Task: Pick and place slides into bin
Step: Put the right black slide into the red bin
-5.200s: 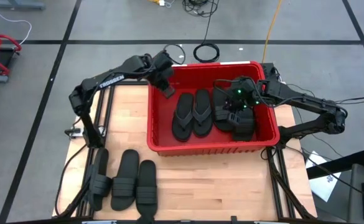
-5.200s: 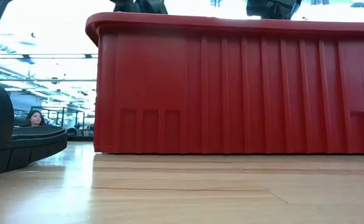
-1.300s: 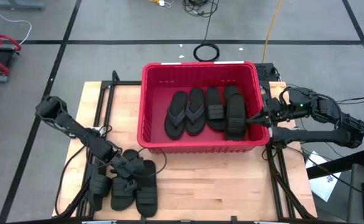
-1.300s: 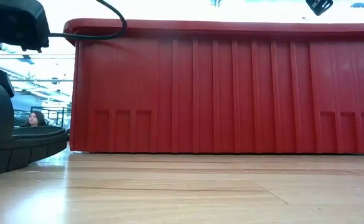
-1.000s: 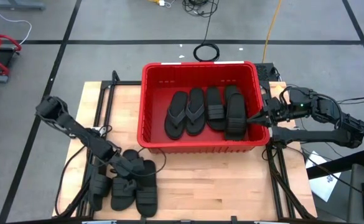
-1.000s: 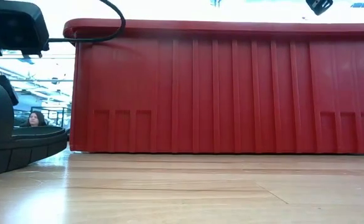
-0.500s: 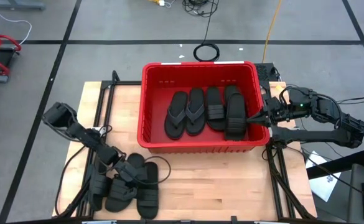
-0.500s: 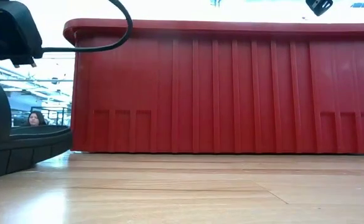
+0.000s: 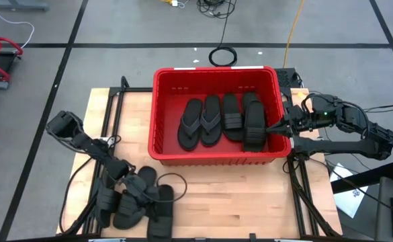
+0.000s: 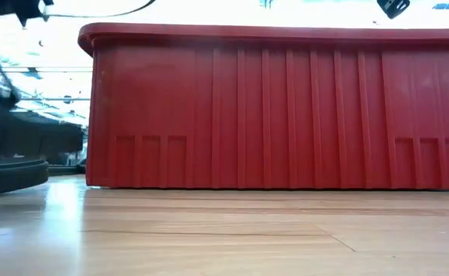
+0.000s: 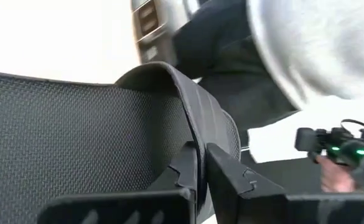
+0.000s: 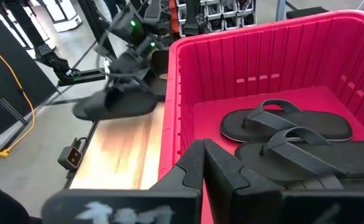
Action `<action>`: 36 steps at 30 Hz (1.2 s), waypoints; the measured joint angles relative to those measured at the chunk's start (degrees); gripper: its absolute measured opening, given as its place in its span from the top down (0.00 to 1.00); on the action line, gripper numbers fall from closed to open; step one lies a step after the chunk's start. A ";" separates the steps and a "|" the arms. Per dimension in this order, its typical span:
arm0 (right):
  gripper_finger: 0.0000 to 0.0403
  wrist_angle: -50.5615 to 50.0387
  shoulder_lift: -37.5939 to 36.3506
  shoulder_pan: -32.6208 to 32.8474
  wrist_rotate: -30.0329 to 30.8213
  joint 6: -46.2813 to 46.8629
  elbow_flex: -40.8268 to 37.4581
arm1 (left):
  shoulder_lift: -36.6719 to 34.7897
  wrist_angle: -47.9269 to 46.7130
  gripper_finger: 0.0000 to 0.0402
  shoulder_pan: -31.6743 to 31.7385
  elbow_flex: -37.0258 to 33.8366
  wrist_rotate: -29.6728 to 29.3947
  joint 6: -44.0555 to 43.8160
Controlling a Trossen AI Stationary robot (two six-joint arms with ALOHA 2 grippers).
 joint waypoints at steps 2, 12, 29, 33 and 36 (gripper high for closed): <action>1.00 0.00 0.00 0.00 0.00 -0.25 0.00 | 0.00 -0.15 0.97 -0.06 2.51 0.90 0.26; 1.00 0.00 0.00 0.00 0.00 -0.49 0.00 | 0.00 -16.78 0.99 -0.63 21.81 6.90 2.81; 1.00 3.32 0.95 -0.02 2.24 -2.15 0.00 | -10.06 -82.47 1.00 13.56 57.53 3.97 32.37; 1.00 3.30 1.21 -0.02 8.43 -1.86 0.00 | -10.51 -89.98 1.00 22.77 64.75 -2.36 39.25; 1.00 3.33 1.45 -0.02 12.66 -1.55 0.00 | -10.50 -90.34 1.00 29.08 68.30 -6.22 45.28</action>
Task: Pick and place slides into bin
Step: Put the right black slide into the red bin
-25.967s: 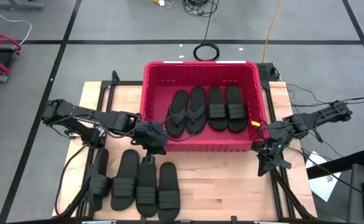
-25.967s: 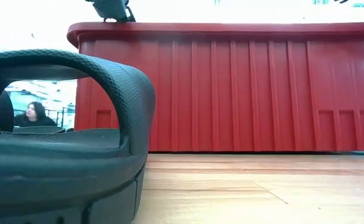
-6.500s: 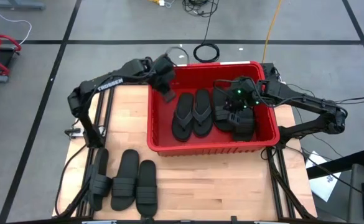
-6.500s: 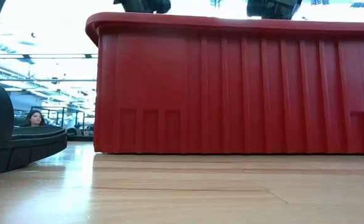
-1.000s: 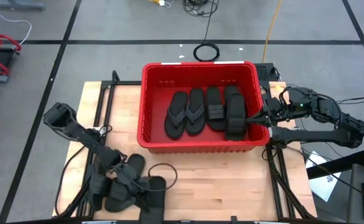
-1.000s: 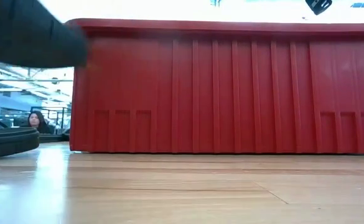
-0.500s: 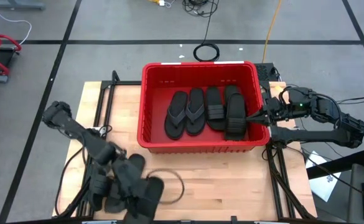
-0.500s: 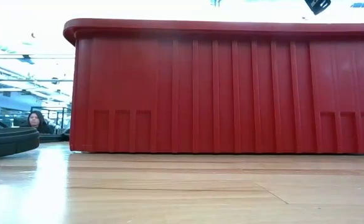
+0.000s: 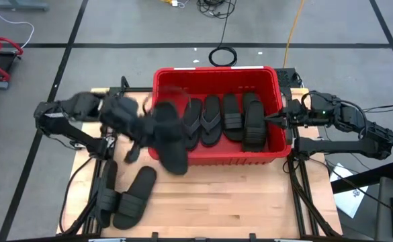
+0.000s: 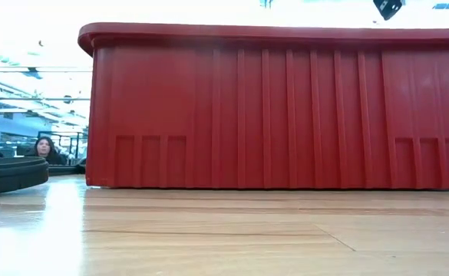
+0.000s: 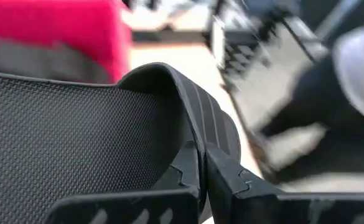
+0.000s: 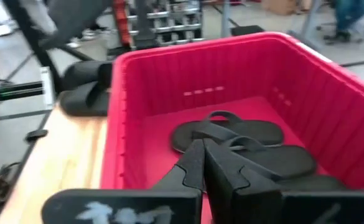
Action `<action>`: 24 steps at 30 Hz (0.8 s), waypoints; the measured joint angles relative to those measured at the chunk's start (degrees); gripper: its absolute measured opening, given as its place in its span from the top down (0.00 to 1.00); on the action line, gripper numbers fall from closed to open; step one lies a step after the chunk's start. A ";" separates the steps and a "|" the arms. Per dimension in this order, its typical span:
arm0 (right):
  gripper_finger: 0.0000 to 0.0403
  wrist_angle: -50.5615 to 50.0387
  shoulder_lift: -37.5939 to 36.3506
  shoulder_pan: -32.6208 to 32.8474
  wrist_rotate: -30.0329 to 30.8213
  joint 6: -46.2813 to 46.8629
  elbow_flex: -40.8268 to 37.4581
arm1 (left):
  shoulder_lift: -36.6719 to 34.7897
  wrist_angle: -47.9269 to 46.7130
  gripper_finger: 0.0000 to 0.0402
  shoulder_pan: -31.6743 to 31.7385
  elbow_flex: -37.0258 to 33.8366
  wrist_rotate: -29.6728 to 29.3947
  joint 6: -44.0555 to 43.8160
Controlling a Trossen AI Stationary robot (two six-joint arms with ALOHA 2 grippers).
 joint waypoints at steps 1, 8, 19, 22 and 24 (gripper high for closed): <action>1.00 0.00 0.13 0.00 0.81 0.02 0.00 | 0.50 0.75 1.00 2.20 0.90 -0.82 1.58; 1.00 0.06 1.32 0.00 0.94 0.02 0.00 | 10.77 -0.22 1.00 17.38 9.73 1.88 10.10; 1.00 -0.05 1.59 0.02 9.27 -1.05 0.00 | 38.62 6.04 1.00 23.84 34.00 14.92 16.52; 1.00 -0.67 1.55 0.02 14.89 -2.69 0.00 | 42.71 11.31 1.00 25.68 31.81 18.79 13.47; 1.00 -0.84 1.59 -0.02 17.25 -3.03 0.00 | 45.55 12.06 1.00 26.64 31.76 18.87 13.17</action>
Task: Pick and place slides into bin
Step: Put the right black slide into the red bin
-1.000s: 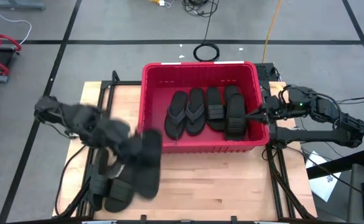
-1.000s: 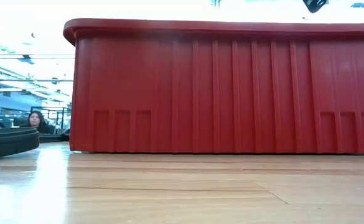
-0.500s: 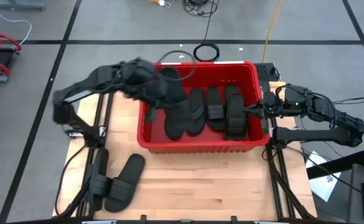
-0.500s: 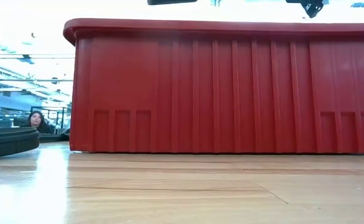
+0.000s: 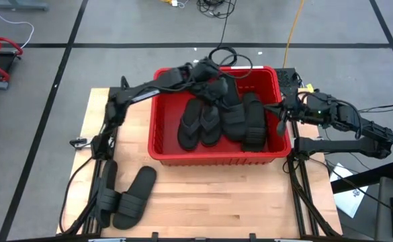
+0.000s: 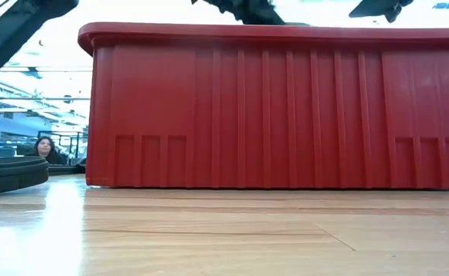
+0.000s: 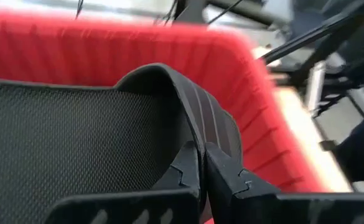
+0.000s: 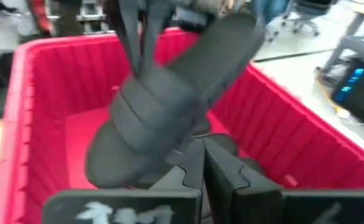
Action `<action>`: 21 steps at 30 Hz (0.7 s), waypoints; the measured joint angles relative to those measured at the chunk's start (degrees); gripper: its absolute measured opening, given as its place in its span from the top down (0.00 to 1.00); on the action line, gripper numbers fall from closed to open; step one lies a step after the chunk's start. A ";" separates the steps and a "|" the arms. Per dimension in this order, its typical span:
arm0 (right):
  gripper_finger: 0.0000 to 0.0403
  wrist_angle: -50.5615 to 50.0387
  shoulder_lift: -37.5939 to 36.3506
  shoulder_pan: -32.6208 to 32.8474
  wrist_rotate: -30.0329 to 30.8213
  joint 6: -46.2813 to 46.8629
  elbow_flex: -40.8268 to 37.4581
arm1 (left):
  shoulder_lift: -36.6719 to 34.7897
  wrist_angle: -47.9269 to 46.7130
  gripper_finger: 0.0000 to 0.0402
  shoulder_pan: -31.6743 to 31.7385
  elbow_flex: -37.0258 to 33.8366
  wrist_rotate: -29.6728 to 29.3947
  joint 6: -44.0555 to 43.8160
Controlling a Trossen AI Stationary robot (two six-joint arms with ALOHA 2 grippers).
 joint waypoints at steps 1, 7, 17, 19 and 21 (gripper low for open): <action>1.00 0.00 0.00 0.00 0.21 -0.39 0.00 | 1.15 -0.16 1.00 0.35 0.00 -0.19 0.03; 1.00 -0.90 0.00 0.04 -0.05 -4.37 0.00 | 7.36 -0.61 1.00 1.42 0.00 2.27 5.18; 1.00 -3.81 -0.04 0.04 -0.20 -2.58 0.00 | 11.98 -1.46 1.00 2.95 -0.02 5.97 14.54; 1.00 -3.85 -0.02 0.02 -0.16 -2.78 0.00 | 12.57 -1.38 1.00 2.84 -0.02 6.40 16.41; 1.00 -3.83 -0.02 0.03 -0.17 -3.24 0.00 | 13.33 -1.00 1.00 2.69 -0.02 7.01 17.95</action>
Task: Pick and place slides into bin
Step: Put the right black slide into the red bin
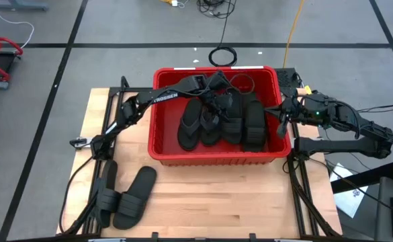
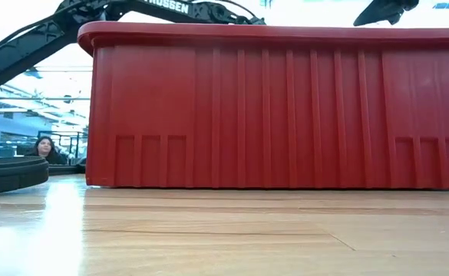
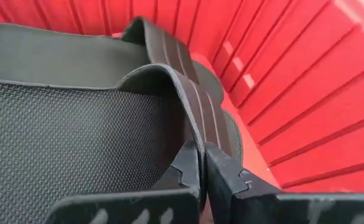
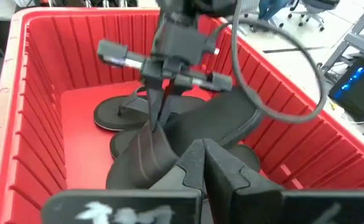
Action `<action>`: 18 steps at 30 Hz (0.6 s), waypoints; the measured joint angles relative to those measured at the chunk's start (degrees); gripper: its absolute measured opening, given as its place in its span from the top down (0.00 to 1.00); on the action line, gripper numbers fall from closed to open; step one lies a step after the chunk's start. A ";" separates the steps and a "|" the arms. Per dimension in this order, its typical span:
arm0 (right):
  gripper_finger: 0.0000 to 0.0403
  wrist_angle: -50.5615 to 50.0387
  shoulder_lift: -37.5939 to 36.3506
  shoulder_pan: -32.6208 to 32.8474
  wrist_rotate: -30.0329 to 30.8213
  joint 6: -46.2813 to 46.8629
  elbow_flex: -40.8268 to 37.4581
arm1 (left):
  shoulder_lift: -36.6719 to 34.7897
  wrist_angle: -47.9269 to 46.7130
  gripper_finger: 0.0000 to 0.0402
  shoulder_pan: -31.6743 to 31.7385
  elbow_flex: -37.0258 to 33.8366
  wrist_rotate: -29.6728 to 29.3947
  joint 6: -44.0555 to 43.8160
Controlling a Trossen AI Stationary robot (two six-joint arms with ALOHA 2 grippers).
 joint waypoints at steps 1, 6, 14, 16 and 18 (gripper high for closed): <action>1.00 0.01 -0.01 0.00 0.01 0.01 0.00 | 0.52 0.37 1.00 -0.13 0.00 0.11 0.57; 1.00 0.02 0.00 -0.01 0.03 0.24 0.00 | 2.70 3.82 1.00 -0.74 -0.01 -0.13 0.69; 1.00 0.90 0.00 -0.01 0.03 0.26 0.00 | 5.26 6.03 1.00 -0.79 0.00 -0.76 4.09; 1.00 0.90 -0.02 0.01 0.03 0.26 0.00 | 5.08 6.04 0.99 -0.98 0.00 -3.02 6.43; 1.00 0.95 -0.01 0.00 0.03 0.26 0.00 | 5.06 6.31 0.96 -1.12 0.00 -5.85 7.73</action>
